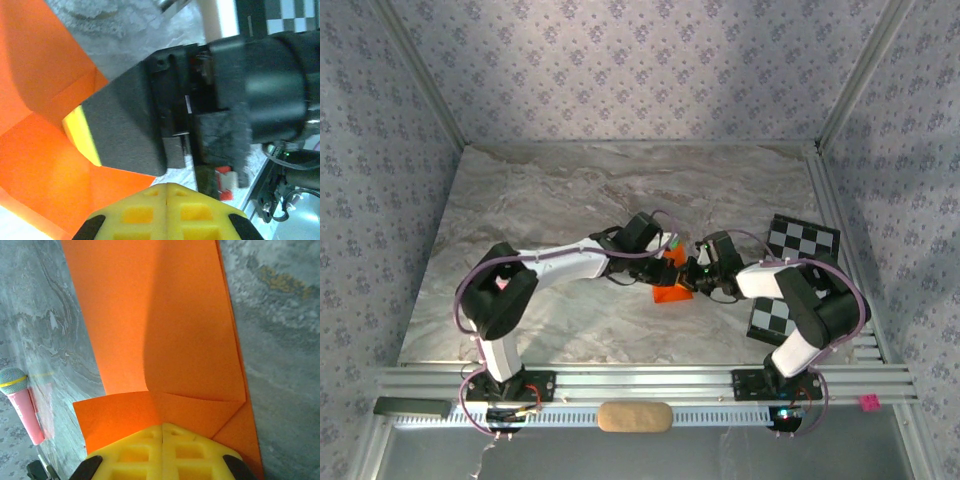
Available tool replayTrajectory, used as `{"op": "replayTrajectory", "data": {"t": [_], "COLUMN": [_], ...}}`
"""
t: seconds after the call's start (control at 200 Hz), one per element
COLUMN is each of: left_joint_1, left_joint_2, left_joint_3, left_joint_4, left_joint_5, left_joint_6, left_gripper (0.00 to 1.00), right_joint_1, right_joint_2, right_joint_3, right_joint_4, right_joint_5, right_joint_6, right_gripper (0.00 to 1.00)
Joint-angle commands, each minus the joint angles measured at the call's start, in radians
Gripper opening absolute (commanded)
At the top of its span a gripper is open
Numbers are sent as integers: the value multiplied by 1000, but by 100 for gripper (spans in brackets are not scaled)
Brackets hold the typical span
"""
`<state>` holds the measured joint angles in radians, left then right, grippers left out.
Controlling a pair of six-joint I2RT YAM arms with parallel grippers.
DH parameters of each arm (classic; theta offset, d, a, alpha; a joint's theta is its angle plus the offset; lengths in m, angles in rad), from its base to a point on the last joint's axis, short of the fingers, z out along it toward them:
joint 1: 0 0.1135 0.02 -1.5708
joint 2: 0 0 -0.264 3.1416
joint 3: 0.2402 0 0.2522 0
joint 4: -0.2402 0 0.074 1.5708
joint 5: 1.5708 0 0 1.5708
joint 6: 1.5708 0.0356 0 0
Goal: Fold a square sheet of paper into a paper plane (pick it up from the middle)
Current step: Fold the triangle a second time at the center of the table.
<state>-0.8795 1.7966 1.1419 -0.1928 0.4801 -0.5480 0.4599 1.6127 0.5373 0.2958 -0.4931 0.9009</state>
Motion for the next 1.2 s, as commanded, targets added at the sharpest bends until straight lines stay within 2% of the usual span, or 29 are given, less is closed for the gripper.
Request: {"op": "replayTrajectory", "data": {"t": [0.0, 0.175, 0.5, 1.194], "left_joint_1": [-19, -21, -21, -21], "left_joint_2": [44, 64, 90, 104], "left_joint_3": [31, 37, 41, -31], "left_joint_4": [-75, -87, -104, -94], "left_joint_5": [-16, -41, -87, -113], "left_joint_6": [1, 2, 7, 6], "left_gripper": [5, 0, 0, 0], "right_joint_1": [-2, -7, -6, -11], "right_joint_2": [19, 18, 17, 22], "right_joint_3": [-26, -28, -28, -30], "right_joint_4": [-98, -98, -102, -113], "right_joint_5": [79, 78, 78, 83], "right_joint_6": [2, 0, 0, -4], "right_gripper": [0, 0, 0, 0]}}
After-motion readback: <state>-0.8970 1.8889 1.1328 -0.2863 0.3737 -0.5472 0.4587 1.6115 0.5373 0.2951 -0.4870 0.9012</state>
